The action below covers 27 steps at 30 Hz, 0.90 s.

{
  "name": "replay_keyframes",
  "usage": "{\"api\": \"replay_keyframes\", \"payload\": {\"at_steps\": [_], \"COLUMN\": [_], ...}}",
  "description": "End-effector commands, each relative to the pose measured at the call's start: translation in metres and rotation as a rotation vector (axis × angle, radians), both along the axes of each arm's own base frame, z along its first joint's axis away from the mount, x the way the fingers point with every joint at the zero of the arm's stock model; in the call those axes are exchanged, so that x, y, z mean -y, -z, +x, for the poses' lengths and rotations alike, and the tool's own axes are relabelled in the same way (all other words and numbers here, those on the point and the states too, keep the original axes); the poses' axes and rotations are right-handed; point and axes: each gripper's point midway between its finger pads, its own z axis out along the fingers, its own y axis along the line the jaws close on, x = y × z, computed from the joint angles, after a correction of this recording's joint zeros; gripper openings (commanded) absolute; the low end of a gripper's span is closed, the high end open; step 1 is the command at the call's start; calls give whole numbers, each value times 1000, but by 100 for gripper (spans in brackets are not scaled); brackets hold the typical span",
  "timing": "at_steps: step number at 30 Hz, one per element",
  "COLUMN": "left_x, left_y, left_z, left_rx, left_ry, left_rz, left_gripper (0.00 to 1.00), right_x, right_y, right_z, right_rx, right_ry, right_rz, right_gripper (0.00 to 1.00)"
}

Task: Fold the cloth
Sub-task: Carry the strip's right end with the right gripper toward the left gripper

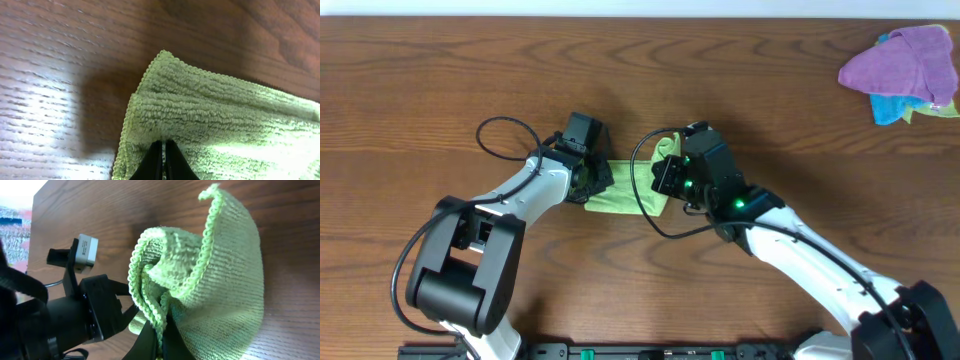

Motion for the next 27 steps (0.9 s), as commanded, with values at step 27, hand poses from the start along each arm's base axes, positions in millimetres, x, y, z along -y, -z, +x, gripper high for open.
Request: {"api": "replay_keyframes", "payload": {"at_steps": [27], "left_x": [-39], "left_y": [-80], "left_z": [-4], "left_rx": [110], "left_ry": [-37], "left_rz": [-24], "left_gripper": [6], "right_x": [-50], "right_y": [2], "right_z": [-1], "right_rx": [12], "right_ry": [-82], "right_rz": [6], "right_gripper": [1]}}
